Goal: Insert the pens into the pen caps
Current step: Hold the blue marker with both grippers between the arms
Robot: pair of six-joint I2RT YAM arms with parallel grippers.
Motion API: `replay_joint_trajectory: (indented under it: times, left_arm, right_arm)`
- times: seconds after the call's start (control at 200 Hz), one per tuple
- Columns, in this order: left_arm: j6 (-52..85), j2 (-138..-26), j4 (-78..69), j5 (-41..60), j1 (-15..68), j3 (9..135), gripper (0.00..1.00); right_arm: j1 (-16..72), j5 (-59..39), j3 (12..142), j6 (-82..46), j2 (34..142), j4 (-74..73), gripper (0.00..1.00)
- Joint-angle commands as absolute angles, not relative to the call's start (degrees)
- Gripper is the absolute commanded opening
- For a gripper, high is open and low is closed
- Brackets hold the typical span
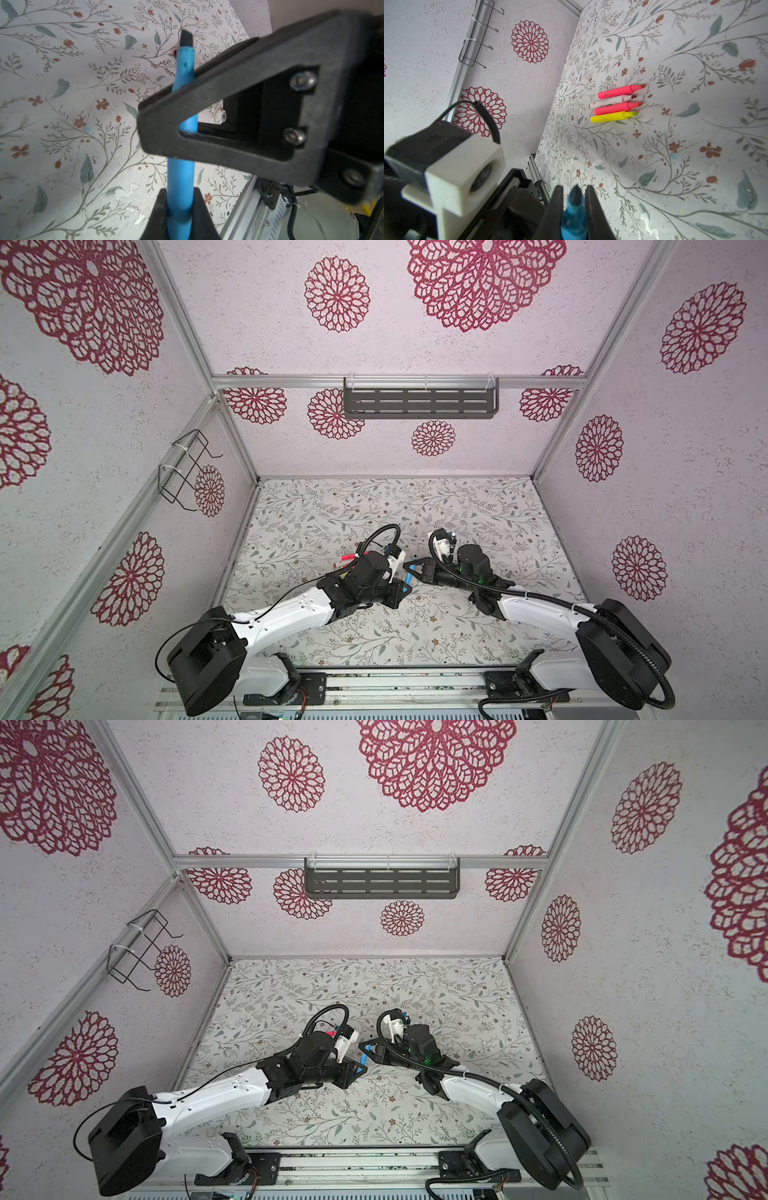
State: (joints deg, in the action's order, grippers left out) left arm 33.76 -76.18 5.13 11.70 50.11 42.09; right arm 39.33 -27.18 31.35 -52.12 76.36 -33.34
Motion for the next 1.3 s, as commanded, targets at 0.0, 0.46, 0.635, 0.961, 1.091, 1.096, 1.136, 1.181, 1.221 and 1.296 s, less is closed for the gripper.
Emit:
replay_joint_trajectory:
  times: [0.0,0.46,0.635,0.961,1.091,1.096,1.136,1.181,1.221,1.296]
  left_arm:
    - [34.3,-75.4,3.1,10.7,50.7,43.2,0.00]
    - [33.6,-72.8,1.2,10.9,50.7,40.6,0.00]
    - [33.9,-72.9,0.4,11.0,50.7,40.6,0.00]
    - [33.9,-73.4,0.5,11.4,51.0,40.8,0.00]
    - [33.9,-74.2,0.5,11.3,51.2,41.2,0.00]
    - [33.8,-74.2,0.5,11.3,51.3,41.2,0.00]
    - [33.7,-74.5,0.6,11.5,51.3,41.5,0.00]
    - [33.5,-74.7,0.8,11.6,51.4,41.8,0.00]
    - [33.3,-75.0,1.0,11.7,51.4,42.0,0.00]
    - [33.0,-75.4,1.6,11.7,51.5,42.5,0.00]
  right_arm:
    - [39.7,-26.5,30.9,-52.6,74.1,-35.7,0.03]
    - [38.8,-19.9,31.4,-49.2,64.5,-23.2,0.57]
    - [38.7,-21.1,32.4,-48.6,64.5,-22.6,0.56]
    - [39.0,-23.9,33.4,-50.3,68.5,-27.5,0.45]
    - [39.2,-24.3,34.0,-50.3,69.8,-27.7,0.39]
    - [39.2,-24.3,34.0,-50.3,69.8,-27.8,0.39]
    - [39.3,-24.3,34.2,-50.4,70.1,-27.9,0.38]
    - [39.3,-24.3,34.3,-50.4,70.3,-28.0,0.35]
    - [39.3,-24.6,34.4,-50.4,70.5,-28.0,0.32]
    - [39.3,-24.7,34.6,-50.5,70.8,-28.1,0.22]
